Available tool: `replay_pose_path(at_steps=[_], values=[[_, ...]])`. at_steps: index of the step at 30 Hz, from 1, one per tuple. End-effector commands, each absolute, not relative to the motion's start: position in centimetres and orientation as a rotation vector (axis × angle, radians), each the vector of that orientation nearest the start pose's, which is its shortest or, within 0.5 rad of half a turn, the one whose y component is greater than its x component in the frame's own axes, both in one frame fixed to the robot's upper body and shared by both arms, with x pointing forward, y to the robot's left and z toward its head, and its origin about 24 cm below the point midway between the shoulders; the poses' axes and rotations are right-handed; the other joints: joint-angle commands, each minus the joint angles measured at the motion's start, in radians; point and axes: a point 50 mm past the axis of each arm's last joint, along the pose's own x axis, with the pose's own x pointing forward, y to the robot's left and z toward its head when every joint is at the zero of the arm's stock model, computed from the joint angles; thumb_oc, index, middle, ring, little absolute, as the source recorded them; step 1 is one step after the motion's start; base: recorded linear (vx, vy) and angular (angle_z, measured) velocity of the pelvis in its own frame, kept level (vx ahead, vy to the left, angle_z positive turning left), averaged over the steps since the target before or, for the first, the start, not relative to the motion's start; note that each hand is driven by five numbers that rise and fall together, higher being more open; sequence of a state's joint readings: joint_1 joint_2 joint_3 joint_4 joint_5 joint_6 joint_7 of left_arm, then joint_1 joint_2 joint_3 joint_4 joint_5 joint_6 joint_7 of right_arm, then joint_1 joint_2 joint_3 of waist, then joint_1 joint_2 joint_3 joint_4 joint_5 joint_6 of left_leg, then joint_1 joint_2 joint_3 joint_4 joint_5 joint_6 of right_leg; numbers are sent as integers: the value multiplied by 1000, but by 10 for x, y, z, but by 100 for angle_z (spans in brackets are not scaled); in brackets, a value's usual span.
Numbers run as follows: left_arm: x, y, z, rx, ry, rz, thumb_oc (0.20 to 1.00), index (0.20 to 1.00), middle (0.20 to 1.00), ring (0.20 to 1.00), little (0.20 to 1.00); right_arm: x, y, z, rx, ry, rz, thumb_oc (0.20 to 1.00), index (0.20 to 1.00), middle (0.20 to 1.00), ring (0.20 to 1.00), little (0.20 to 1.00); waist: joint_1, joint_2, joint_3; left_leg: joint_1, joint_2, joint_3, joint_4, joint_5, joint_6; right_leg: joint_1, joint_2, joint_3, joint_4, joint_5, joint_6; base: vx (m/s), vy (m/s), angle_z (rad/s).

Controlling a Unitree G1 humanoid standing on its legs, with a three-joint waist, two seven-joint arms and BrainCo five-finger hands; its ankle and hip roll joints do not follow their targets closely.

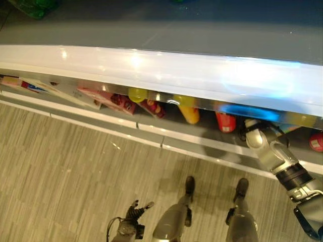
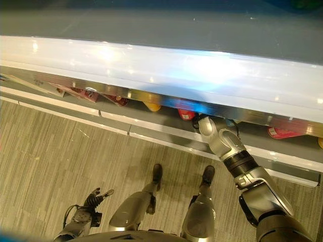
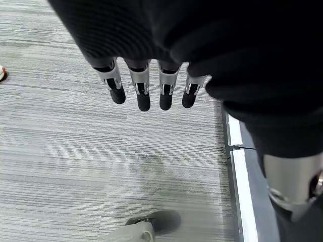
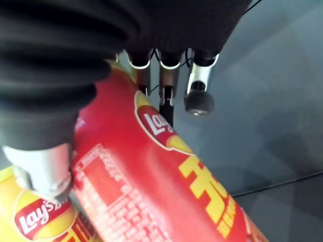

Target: Put the goods on the table back onto the shelves and tidy them up.

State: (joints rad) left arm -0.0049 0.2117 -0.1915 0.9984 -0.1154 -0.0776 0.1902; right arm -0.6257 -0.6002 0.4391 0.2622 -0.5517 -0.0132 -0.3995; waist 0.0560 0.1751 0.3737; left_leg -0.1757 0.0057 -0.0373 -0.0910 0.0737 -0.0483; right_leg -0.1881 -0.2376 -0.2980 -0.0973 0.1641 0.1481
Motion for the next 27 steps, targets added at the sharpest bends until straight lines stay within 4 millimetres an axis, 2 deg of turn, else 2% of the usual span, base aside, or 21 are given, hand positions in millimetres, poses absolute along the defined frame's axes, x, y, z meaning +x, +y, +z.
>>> replay_pose_path(at_steps=[1, 3, 4, 5, 6, 18, 27], values=[[140, 224, -142, 317, 962, 179, 1000, 1000, 1000, 1000, 1000, 346, -148, 179, -1210, -688, -97, 200, 200, 200, 200, 200, 9, -34, -31, -39, 25, 36, 4, -26, -46, -4, -84, 63, 94, -79, 67, 0, 0, 0], [139, 224, -143, 318, 964, 180, 1000, 1000, 1000, 1000, 1000, 346, -148, 178, -1209, -686, -99, 200, 200, 200, 200, 200, 7, -36, -31, -37, 24, 36, 4, -27, -45, -4, -84, 65, 95, -78, 67, 0, 0, 0], [139, 225, -143, 319, 965, 181, 1000, 1000, 1000, 1000, 1000, 346, -148, 178, -1209, -685, -100, 401, 401, 401, 401, 401, 7, -36, -32, -37, 24, 37, 4, -27, -45, -4, -84, 65, 95, -79, 67, 0, 0, 0], [139, 225, -143, 318, 966, 183, 1000, 1000, 1000, 1000, 1000, 346, -148, 178, -1206, -685, -104, 925, 925, 925, 925, 925, 7, -36, -32, -36, 24, 37, 4, -27, -45, -3, -84, 65, 96, -79, 67, 0, 0, 0], [139, 225, -143, 318, 966, 183, 1000, 1000, 1000, 1000, 1000, 346, -148, 178, -1205, -685, -104, 1000, 1000, 1000, 1000, 1000, 7, -37, -32, -36, 24, 38, 4, -27, -45, -3, -84, 65, 96, -79, 67, 0, 0, 0], [143, 226, -141, 326, 961, 194, 1000, 1000, 1000, 1000, 1000, 335, -139, 179, -1152, -738, -96, 1000, 1000, 1000, 1000, 1000, -6, -45, -34, -29, 28, 46, 4, -32, -46, -1, -83, 72, 95, -79, 68, -5, 0, -2], [147, 229, -140, 333, 956, 215, 1000, 1000, 1000, 1000, 1000, 316, -127, 193, -1084, -860, -65, 1000, 1000, 1000, 1000, 1000, -22, -65, -55, -5, 40, 57, 4, -42, -50, 22, -76, 73, 85, -83, 65, -2, 1, -5]])
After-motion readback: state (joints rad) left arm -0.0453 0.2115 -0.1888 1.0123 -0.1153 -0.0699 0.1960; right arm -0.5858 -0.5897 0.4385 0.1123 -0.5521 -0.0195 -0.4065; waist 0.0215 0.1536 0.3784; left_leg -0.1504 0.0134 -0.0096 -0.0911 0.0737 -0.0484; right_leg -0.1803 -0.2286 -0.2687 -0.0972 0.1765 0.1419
